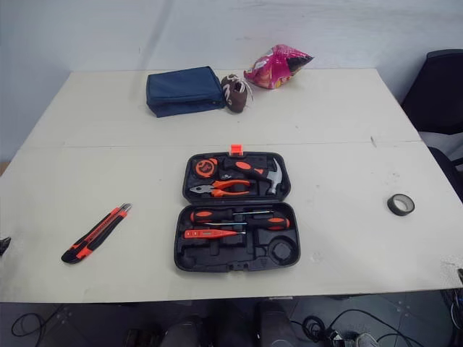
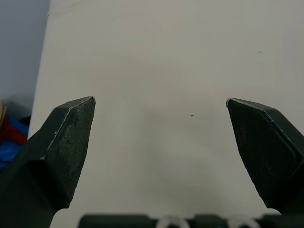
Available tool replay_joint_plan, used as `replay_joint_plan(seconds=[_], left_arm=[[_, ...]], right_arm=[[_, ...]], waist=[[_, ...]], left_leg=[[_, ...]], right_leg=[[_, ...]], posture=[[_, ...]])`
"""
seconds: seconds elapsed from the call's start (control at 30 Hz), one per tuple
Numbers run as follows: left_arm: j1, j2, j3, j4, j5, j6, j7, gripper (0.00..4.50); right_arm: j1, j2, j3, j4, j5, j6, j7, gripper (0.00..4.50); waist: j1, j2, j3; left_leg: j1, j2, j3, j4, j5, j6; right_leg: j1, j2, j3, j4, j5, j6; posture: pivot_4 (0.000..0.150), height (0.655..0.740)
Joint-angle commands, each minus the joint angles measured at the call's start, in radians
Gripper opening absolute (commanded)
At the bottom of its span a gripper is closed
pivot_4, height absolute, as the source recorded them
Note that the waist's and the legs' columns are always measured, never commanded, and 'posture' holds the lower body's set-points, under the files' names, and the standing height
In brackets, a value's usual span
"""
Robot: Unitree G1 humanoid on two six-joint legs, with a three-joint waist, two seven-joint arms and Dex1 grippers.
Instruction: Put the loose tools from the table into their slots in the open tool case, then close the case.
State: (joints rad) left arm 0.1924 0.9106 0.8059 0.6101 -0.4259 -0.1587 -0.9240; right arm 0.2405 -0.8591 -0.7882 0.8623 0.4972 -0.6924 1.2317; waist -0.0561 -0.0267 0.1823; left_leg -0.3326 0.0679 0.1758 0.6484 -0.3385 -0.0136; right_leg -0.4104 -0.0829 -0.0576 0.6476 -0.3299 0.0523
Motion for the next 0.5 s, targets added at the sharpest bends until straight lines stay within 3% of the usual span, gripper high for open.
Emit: replay_joint_plan(seconds=[0.03,0.2,0.5], left_arm=[[0.044,-0.019,0.002,-0.173,-0.056,0.072,-0.026,4.49],[0.141,-0.035,-0.052,-0.518,-0.151,0.352,-0.037,4.49],[0.062,-0.003,-0.251,-0.791,-0.107,0.757,0.171,4.49]], right_arm=[[-0.012,0.039,0.045,-0.174,0.048,0.046,0.021,4.50],[-0.022,0.125,0.177,-0.649,0.205,0.326,-0.007,4.50],[-0.157,0.220,0.431,-1.053,0.243,0.516,-0.053,4.50]], waist=[[0.000,0.000,0.000],[0.000,0.001,0.000],[0.008,0.002,0.000]], left_leg=[[0.000,0.000,0.000,0.000,0.000,0.000],[0.000,0.000,-0.001,0.000,0.000,0.000],[-0.002,0.000,-0.002,0.001,0.003,0.003]], right_leg=[[0.000,0.000,0.000,0.000,0.000,0.000],[0.000,0.000,0.000,0.001,0.000,0.000],[-0.001,0.001,0.000,0.002,0.000,0.000]], posture=[[0.150,0.7400],[0.150,0.7400],[0.150,0.7400]])
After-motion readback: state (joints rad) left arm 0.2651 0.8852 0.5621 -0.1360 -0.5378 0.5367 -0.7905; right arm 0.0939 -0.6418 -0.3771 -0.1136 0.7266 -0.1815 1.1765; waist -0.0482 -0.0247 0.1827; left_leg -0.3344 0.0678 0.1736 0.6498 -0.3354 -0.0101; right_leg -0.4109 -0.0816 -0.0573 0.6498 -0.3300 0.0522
